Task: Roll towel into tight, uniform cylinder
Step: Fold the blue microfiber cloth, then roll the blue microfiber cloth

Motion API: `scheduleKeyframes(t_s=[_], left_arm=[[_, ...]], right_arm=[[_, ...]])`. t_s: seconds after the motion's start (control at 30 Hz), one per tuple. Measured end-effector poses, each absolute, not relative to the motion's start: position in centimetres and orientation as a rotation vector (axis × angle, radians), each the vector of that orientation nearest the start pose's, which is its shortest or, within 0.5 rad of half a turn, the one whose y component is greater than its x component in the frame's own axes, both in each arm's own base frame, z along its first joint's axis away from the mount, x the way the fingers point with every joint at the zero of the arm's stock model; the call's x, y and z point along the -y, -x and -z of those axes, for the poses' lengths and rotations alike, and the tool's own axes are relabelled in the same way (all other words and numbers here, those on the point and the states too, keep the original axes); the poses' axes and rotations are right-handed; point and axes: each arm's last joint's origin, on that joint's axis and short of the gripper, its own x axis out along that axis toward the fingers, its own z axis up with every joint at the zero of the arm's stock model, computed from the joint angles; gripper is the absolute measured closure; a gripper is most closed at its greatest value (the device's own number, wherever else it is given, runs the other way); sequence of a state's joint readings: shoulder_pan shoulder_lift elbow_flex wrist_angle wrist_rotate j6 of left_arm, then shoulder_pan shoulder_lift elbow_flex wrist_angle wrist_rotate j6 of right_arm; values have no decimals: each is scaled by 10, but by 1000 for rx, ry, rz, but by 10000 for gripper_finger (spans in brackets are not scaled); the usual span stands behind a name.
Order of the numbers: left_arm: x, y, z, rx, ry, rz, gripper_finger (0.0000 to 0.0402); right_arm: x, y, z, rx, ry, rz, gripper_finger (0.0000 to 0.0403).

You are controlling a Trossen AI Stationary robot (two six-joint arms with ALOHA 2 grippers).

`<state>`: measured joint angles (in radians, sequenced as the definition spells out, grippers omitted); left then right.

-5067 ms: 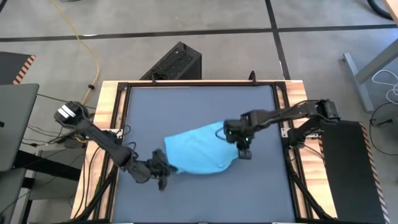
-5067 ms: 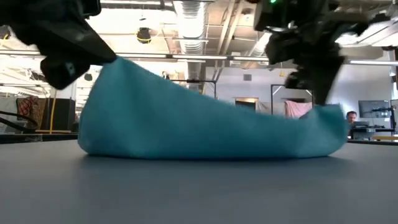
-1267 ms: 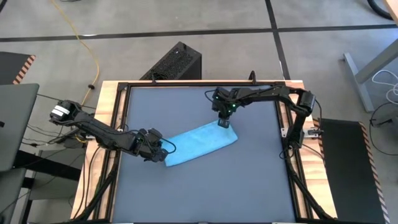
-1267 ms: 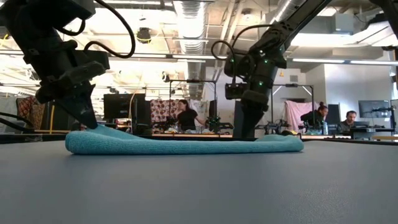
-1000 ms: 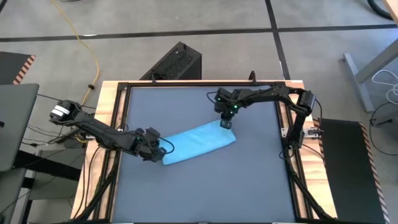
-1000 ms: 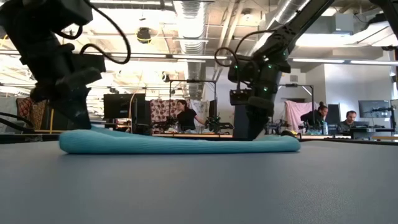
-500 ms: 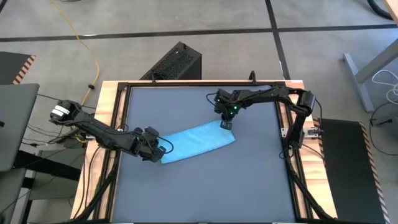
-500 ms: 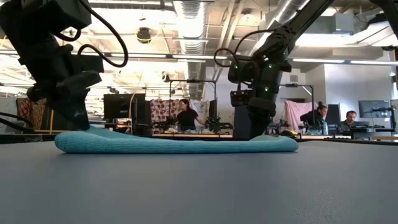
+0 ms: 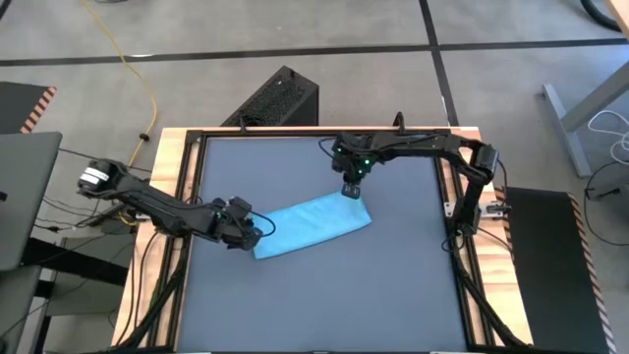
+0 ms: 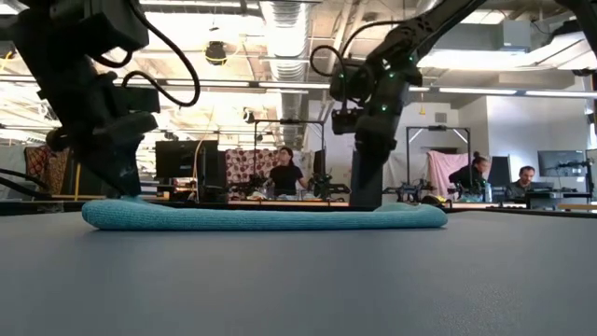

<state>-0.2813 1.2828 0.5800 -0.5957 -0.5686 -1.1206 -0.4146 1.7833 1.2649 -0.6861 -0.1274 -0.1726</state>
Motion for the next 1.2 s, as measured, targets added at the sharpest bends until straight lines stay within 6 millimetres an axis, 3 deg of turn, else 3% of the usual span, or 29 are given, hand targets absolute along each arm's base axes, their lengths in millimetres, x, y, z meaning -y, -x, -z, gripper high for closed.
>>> scheduleKeyframes(t_s=[0.13,0.37,0.53,0.7,0.97,1.2], left_arm=[[40,-188,-165,-832,461,-811,265],[47,-180,-192,-590,509,-771,264],[70,-204,-200,-472,463,-543,264],[86,-225,-176,-533,413,-442,264],[95,-233,-127,-771,554,-456,264],[96,-233,-120,-797,571,-484,264]], right_arm=[[117,-320,-208,-1199,-183,81,376],[73,-299,-209,-1118,-196,59,376],[48,-281,-188,-1025,-246,61,376],[37,-266,-166,-965,-297,74,376],[30,-259,-151,-1004,-315,71,376],[7,-265,-143,-1027,-315,57,376]])
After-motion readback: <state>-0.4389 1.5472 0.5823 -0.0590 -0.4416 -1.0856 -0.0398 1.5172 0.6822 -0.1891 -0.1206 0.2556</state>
